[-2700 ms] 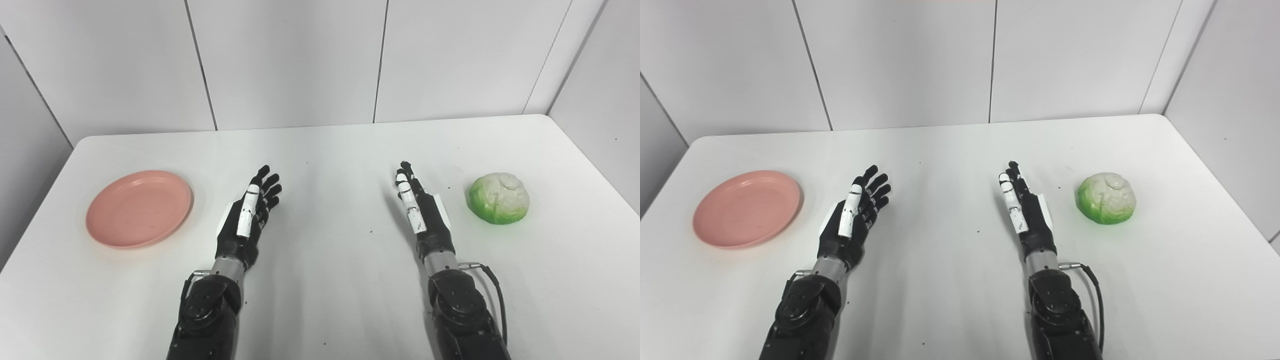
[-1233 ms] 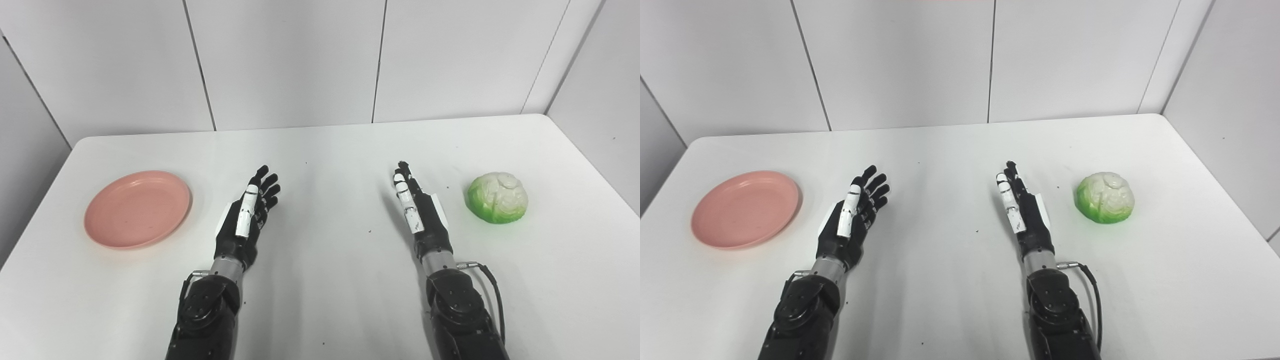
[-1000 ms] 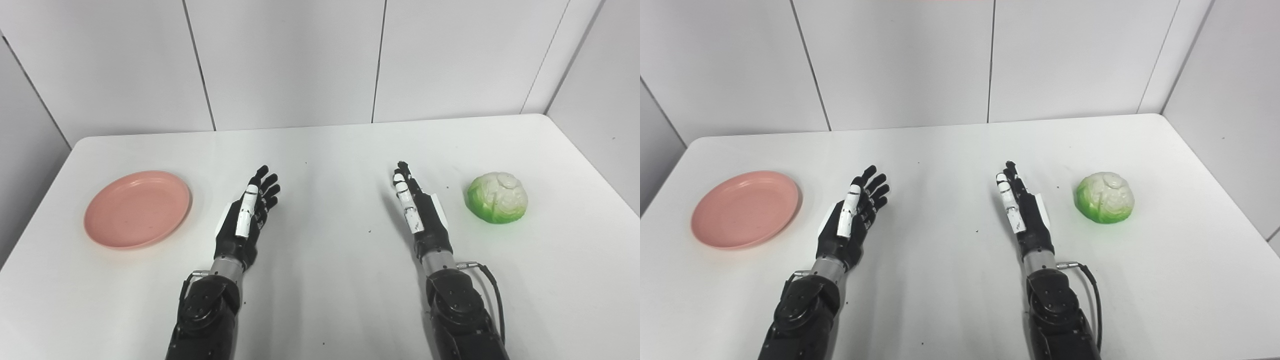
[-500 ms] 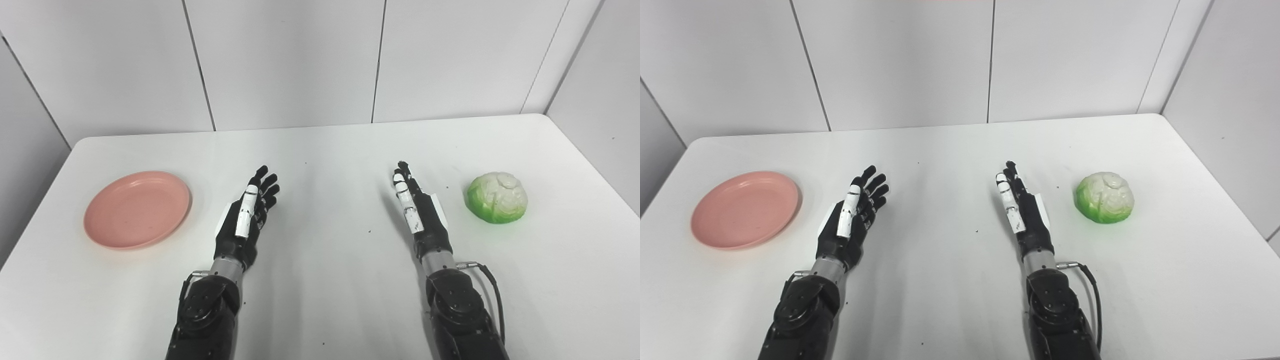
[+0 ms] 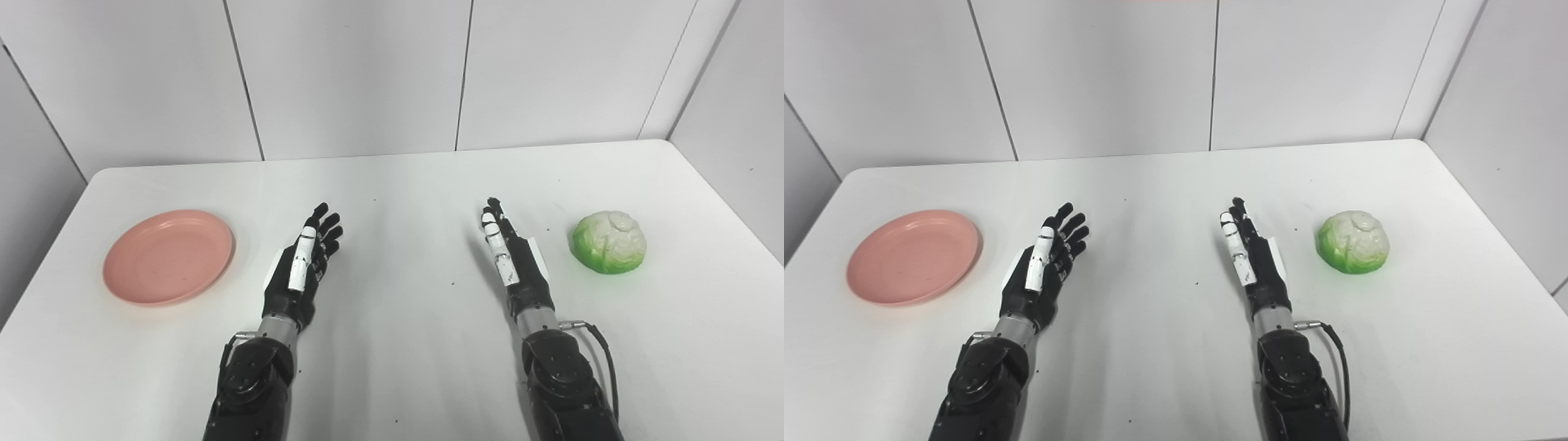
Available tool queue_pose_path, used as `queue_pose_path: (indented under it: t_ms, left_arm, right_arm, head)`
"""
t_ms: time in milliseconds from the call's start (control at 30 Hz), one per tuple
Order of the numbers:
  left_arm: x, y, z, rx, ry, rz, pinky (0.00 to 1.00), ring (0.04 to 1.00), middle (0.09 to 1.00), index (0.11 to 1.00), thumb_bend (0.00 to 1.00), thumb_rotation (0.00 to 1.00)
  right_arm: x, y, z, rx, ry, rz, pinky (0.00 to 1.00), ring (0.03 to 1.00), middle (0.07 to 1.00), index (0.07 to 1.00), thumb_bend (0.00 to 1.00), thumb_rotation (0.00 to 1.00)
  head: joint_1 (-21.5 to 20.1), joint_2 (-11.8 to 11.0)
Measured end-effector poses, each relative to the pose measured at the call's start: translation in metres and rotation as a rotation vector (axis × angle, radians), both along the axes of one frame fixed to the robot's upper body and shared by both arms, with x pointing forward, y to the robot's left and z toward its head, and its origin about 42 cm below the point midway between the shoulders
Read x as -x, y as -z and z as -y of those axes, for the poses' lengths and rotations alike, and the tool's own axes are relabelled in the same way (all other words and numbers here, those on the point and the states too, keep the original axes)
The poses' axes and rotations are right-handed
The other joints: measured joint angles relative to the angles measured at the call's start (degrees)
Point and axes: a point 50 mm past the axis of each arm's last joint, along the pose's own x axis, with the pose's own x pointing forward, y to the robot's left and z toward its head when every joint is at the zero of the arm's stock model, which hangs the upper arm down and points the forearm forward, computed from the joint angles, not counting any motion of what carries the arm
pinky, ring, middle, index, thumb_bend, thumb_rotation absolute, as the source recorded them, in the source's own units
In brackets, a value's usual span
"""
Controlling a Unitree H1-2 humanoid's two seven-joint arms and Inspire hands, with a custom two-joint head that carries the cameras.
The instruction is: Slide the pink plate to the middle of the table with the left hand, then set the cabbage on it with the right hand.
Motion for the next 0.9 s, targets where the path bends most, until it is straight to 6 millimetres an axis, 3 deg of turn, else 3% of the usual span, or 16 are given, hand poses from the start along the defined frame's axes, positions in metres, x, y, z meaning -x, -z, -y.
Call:
queue_pose_path:
  t_ms: [767,900]
  left_arm:
    - [-0.0001,0.0003,0.0003,0.000,0.002,0.001,0.97,0.935,0.939,0.940,0.47,1.00]
    - [-0.0011,0.0012,0.0012,0.001,0.001,0.003,0.97,0.932,0.934,0.935,0.46,1.00]
  right_arm:
    - [0.0000,-0.0001,0.0003,0.002,-0.002,0.000,0.94,0.933,0.946,0.956,0.22,1.00]
    - [-0.0002,0.0004,0.0017,0.005,-0.001,-0.001,0.93,0.927,0.945,0.953,0.23,1.00]
  head:
    - [0.26,-0.18]
    - [2.99,-0.88]
